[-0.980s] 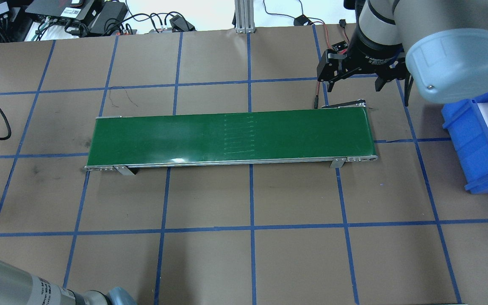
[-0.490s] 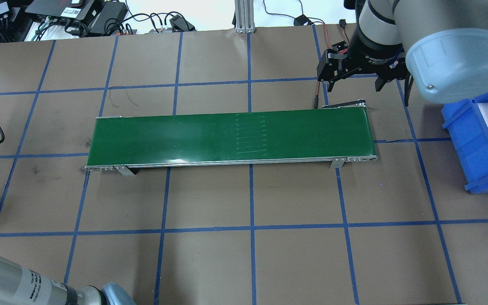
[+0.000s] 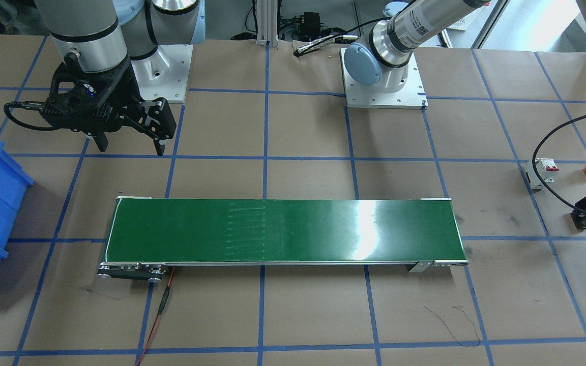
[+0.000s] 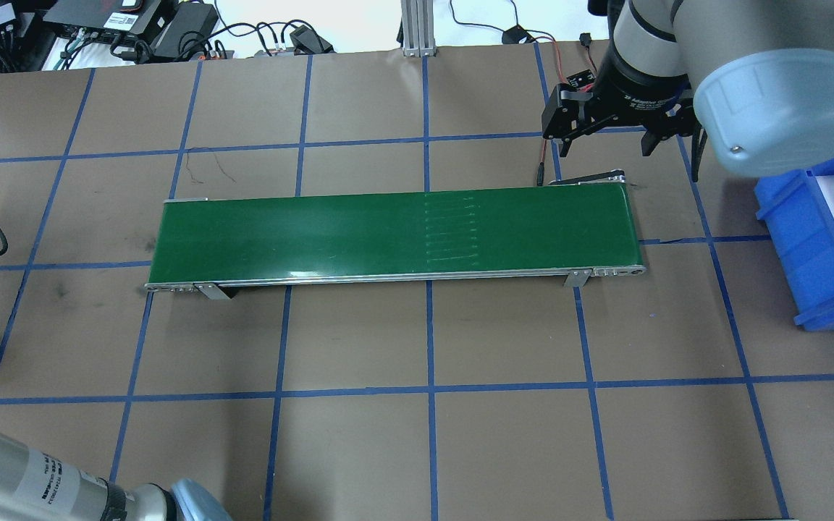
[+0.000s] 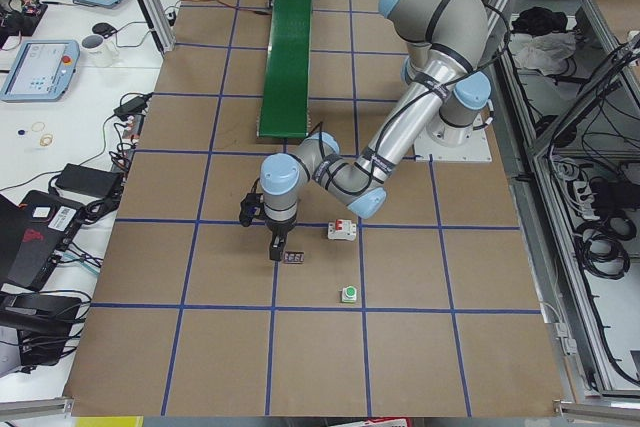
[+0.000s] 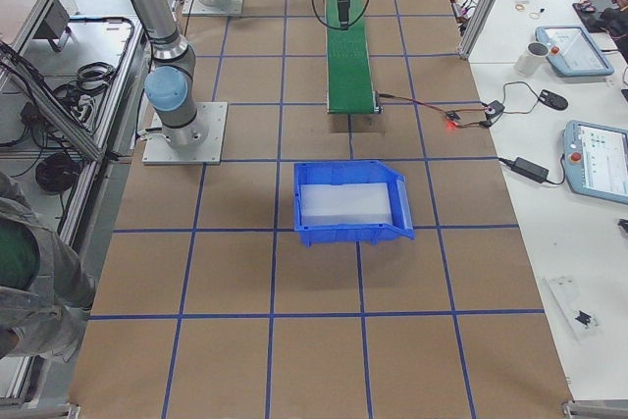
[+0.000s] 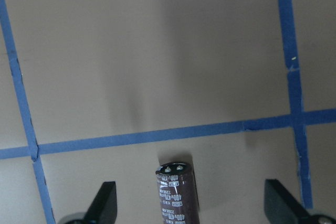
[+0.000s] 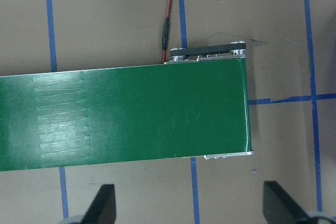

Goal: Move capacitor from left to right
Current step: 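Close the left gripper on the brown capacitor and lift it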

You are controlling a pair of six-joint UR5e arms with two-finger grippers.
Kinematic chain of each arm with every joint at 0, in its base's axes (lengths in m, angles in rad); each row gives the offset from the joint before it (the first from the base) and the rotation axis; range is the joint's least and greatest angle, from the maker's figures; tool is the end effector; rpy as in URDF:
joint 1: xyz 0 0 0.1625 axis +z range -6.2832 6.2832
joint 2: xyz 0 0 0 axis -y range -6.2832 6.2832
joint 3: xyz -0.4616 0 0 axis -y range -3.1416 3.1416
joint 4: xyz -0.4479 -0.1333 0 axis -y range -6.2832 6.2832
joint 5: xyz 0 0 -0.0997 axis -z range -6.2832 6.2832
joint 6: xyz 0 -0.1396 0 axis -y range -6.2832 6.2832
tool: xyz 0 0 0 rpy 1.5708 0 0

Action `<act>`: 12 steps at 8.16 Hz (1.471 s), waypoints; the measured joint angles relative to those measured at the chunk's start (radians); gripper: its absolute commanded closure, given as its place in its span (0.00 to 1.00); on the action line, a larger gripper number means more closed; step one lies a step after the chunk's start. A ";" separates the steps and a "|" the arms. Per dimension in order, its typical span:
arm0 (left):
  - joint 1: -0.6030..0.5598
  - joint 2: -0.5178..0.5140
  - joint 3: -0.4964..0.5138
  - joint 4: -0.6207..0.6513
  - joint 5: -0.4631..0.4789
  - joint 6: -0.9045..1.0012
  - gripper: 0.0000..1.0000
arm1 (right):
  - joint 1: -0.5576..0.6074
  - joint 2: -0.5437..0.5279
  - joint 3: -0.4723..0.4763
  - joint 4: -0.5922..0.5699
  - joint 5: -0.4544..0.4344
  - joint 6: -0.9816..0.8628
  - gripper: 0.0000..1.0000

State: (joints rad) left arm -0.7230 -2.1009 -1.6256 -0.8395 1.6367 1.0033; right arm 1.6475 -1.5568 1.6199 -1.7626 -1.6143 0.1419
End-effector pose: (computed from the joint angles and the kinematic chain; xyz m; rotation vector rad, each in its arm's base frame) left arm 0.4621 -0.5733 0.1902 0.2246 2.9762 -0.0530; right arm 0.1706 -0.5588 0.4703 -0.1056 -3.1038 0.2063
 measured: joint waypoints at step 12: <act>0.101 -0.068 -0.056 0.046 -0.042 0.032 0.18 | 0.000 0.000 0.000 -0.002 0.000 -0.002 0.00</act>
State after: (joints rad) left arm -0.6222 -2.1694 -1.6821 -0.7935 1.5946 1.0353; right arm 1.6475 -1.5570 1.6199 -1.7644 -1.6146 0.1402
